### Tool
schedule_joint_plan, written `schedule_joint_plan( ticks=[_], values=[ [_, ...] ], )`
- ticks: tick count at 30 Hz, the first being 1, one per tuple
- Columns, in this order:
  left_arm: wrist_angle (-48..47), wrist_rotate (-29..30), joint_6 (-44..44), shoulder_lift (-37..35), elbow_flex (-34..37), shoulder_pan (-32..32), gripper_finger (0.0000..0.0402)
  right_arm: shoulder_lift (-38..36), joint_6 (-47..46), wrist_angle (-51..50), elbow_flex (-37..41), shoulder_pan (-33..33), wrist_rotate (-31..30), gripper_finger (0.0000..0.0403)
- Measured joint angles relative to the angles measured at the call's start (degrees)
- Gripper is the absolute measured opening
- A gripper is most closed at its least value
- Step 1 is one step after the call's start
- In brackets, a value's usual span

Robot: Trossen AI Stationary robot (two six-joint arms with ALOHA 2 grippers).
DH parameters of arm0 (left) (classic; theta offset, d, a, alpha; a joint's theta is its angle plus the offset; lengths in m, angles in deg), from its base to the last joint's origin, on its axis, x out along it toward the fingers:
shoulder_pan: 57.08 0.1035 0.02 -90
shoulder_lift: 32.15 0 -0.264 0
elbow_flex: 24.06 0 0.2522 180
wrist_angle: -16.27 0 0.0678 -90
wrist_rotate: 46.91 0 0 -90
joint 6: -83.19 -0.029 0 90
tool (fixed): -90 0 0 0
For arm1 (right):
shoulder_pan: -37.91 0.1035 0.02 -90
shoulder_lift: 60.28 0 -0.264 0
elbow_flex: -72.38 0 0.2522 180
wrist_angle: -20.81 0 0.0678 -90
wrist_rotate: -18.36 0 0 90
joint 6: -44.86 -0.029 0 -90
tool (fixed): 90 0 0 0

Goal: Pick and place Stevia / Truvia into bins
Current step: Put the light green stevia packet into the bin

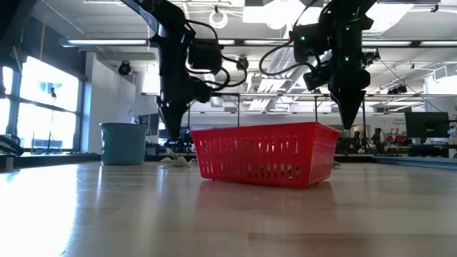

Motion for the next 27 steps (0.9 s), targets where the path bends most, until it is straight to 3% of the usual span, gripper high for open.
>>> schedule_joint_plan(
  ticks=[8, 15, 20, 27],
  values=[
    [-0.1, 2.9, 0.0, 6.3, 0.0, -1.6, 0.0239, 0.0, -1.9, -0.8, 0.0, -1.1, 0.9, 0.0225],
    [-1.3, 7.0, 0.1, 6.5, -0.9, -2.0, 0.029, 0.0, -4.2, -1.1, 0.0, -1.1, 2.5, 0.0224],
    [-0.3, 7.3, -1.2, 6.5, -2.9, -2.0, 0.0281, 0.0, -4.7, -1.4, 0.0, -1.1, 2.6, 0.0224],
    [4.8, 5.8, -8.9, 7.2, -3.1, -2.0, 0.0232, 0.0, -7.9, -1.6, 0.0, -1.1, 3.9, 0.0225]
  ],
)
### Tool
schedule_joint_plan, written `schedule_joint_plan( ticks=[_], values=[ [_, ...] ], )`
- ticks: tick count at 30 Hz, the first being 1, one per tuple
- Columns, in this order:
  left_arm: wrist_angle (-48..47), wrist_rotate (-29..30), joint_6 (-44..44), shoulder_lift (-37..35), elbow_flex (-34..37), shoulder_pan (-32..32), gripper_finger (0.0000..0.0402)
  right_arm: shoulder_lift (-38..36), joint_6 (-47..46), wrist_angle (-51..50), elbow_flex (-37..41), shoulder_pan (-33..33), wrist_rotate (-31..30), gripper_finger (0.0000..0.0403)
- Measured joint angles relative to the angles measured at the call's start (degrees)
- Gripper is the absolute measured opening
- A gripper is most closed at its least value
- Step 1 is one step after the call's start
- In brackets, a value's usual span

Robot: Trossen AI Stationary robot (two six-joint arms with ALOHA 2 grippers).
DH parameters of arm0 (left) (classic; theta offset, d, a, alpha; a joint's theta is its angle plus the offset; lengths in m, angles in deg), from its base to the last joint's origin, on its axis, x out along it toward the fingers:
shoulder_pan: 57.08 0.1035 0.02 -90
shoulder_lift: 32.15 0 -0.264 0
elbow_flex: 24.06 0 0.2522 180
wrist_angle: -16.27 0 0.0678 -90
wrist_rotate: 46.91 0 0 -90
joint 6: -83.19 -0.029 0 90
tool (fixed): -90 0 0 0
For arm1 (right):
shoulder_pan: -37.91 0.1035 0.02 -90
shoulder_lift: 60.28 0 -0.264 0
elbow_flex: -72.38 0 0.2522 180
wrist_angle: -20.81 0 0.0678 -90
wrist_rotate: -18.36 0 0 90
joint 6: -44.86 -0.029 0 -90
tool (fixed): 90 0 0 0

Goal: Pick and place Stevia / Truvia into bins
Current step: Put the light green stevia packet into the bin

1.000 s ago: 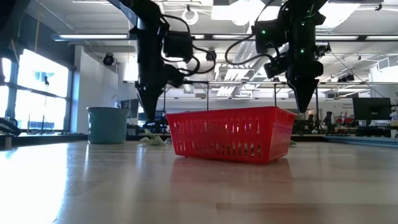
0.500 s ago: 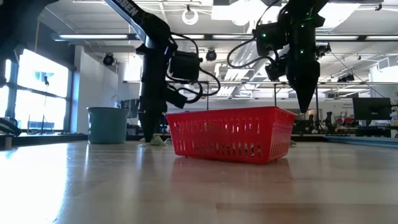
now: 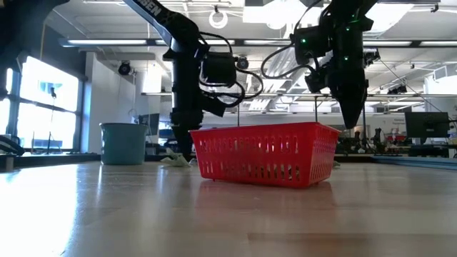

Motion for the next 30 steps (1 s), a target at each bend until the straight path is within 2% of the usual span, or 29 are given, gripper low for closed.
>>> schedule_joint_plan(
  ticks=[7, 14, 21, 25, 30],
  values=[
    [-1.2, 1.2, -0.7, 1.4, 0.2, 0.4, 0.0184, 0.0, -3.2, 0.0, 0.0, 0.0, 0.6, 0.0224],
    [-0.1, 1.6, -3.7, 1.4, 0.1, 0.8, 0.0169, 0.0, -4.2, 0.4, 0.0, 0.0, 0.6, 0.0224],
    [-0.6, 4.5, -6.1, 3.5, 0.0, 1.1, 0.014, 0.0, -5.2, 0.6, 0.0, 0.0, 0.7, 0.0225],
    [-0.7, 4.8, -6.2, 3.9, 0.0, 1.1, 0.0105, 0.0, -5.2, 0.9, 0.0, 0.0, 0.7, 0.0224],
    [-1.2, 4.9, -6.0, 3.8, 0.0, 1.0, 0.0028, 0.0, -4.6, 1.9, 0.0, 0.0, 0.4, 0.0224]
  ],
)
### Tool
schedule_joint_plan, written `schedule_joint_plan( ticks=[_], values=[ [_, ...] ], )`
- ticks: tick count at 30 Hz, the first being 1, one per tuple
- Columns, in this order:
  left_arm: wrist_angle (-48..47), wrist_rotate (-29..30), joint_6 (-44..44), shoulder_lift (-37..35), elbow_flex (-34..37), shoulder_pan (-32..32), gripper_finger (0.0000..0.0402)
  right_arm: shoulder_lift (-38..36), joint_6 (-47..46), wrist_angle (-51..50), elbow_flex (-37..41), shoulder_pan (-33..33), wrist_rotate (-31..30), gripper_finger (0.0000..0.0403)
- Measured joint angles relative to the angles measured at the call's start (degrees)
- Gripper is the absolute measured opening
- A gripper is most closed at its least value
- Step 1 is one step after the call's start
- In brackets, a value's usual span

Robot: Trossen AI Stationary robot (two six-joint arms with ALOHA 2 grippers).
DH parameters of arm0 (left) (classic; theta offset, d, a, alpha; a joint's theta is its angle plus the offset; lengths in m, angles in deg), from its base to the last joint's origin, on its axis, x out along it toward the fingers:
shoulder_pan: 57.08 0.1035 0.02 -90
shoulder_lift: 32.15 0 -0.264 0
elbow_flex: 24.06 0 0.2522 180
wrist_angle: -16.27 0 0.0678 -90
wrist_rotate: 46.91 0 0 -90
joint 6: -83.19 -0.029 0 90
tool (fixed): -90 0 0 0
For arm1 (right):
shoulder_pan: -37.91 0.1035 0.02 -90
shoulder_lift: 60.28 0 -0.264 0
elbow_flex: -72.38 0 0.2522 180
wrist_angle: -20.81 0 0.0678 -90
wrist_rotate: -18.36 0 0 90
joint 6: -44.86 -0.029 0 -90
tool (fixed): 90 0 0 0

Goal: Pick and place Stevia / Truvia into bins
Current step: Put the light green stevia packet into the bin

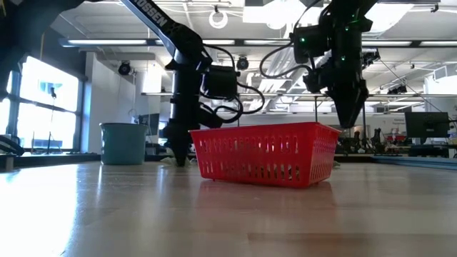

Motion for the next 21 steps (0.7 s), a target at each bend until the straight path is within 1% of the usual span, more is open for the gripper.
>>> schedule_joint_plan(
  ticks=[1, 3, 5, 7, 8, 10, 13, 14, 16, 17, 18, 21],
  values=[
    [-0.6, 0.1, 0.3, 0.0, -0.1, 0.1, 0.0022, 0.0, 0.0, 0.2, 0.0, 0.0, 0.0, 0.0225],
    [-2.9, -0.2, 1.9, 0.2, -0.9, 0.1, 0.0022, 0.0, 0.0, 0.3, 0.0, 0.0, 0.0, 0.0224],
    [-5.5, -1.0, 3.4, 0.3, -2.3, 0.0, 0.0032, 0.0, 0.0, 0.3, 0.0, 0.0, 0.4, 0.0224],
    [-7.5, -3.2, 4.6, 0.3, -4.8, -0.6, 0.004, 0.0, 0.0, 0.3, 0.0, 0.0, 1.0, 0.0224],
    [-8.9, -5.0, 5.3, 0.1, -6.2, -0.9, 0.0039, 0.0, 0.1, 0.3, 0.0, 0.0, 1.4, 0.0224],
    [-11.2, -10.5, 6.2, -0.6, -9.2, -1.9, 0.0027, 0.0, 1.0, -0.1, 0.0, 0.0, 1.9, 0.0224],
    [-10.4, -21.7, 6.6, -2.2, -14.0, -4.0, 0.0022, -0.1, 3.2, -1.3, 0.0, 0.0, 1.9, 0.0224],
    [-10.3, -24.6, 7.2, -2.8, -15.5, -5.1, 0.0022, -0.2, 4.0, -1.7, 0.0, 0.0, 1.8, 0.0223],
    [-7.4, -27.9, 7.9, -3.0, -18.7, -7.3, 0.0024, -0.8, 5.9, -2.5, 0.0, 0.0, 1.4, 0.022],
    [-8.1, -28.2, 8.1, -3.0, -19.8, -8.3, 0.0027, -1.1, 6.7, -2.9, 0.0, 0.0, 1.1, 0.0218],
    [-9.5, -28.6, 8.1, -3.0, -20.4, -9.5, 0.0028, -1.5, 7.5, -3.4, 0.0, 0.0, 0.6, 0.0215],
    [-6.4, -31.3, 7.7, -3.0, -20.7, -13.1, 0.0025, -3.1, 10.1, -5.1, 0.0, -0.4, -1.5, 0.0204]
  ],
)
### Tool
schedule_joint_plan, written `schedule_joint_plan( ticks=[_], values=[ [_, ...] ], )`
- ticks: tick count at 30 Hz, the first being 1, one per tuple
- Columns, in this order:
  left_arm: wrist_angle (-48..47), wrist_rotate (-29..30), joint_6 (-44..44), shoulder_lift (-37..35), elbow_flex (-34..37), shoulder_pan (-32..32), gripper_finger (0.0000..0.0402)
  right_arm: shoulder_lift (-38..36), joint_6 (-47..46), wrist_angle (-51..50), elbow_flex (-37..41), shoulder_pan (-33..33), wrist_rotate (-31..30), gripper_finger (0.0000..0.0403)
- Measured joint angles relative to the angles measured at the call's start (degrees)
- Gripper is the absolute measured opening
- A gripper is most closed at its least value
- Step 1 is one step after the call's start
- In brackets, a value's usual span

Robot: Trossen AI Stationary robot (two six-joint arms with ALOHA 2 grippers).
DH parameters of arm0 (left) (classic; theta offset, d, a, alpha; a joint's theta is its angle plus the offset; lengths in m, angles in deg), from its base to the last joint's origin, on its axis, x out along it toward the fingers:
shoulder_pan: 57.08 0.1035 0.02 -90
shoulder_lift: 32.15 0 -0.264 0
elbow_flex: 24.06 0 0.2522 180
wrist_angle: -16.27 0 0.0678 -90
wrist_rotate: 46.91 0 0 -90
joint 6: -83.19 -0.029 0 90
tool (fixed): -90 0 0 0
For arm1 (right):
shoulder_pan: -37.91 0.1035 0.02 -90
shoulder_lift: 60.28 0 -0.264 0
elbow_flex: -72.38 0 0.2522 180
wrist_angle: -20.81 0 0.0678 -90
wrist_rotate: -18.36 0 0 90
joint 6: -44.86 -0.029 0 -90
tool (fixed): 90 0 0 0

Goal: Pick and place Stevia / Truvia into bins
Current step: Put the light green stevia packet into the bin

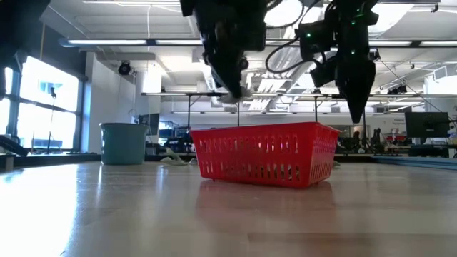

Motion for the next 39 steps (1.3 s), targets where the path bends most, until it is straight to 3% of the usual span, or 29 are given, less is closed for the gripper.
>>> schedule_joint_plan(
  ticks=[7, 14, 19, 26, 39],
  values=[
    [10.5, -3.0, 7.3, 0.9, 3.6, -6.9, 0.0031, -3.3, 6.4, -1.7, 0.0, -2.0, -1.5, 0.0188],
    [16.9, -3.8, 15.5, 5.9, 4.6, -9.3, 0.0074, -3.1, 12.7, -1.1, 0.0, -3.3, 3.5, 0.0194],
    [14.7, 2.7, 20.3, 6.2, 4.6, -10.9, 0.0126, -1.3, 18.5, 1.3, 0.0, -2.5, 2.2, 0.0205],
    [7.9, 12.0, 27.3, 0.6, 4.5, -11.8, 0.0198, 3.2, 27.6, 10.2, 0.0, -1.8, 1.0, 0.023],
    [-11.1, 33.4, 45.0, -9.4, 4.5, -18.8, 0.0196, 16.3, 36.2, 16.6, 0.0, -2.7, -1.5, 0.0239]
  ],
)
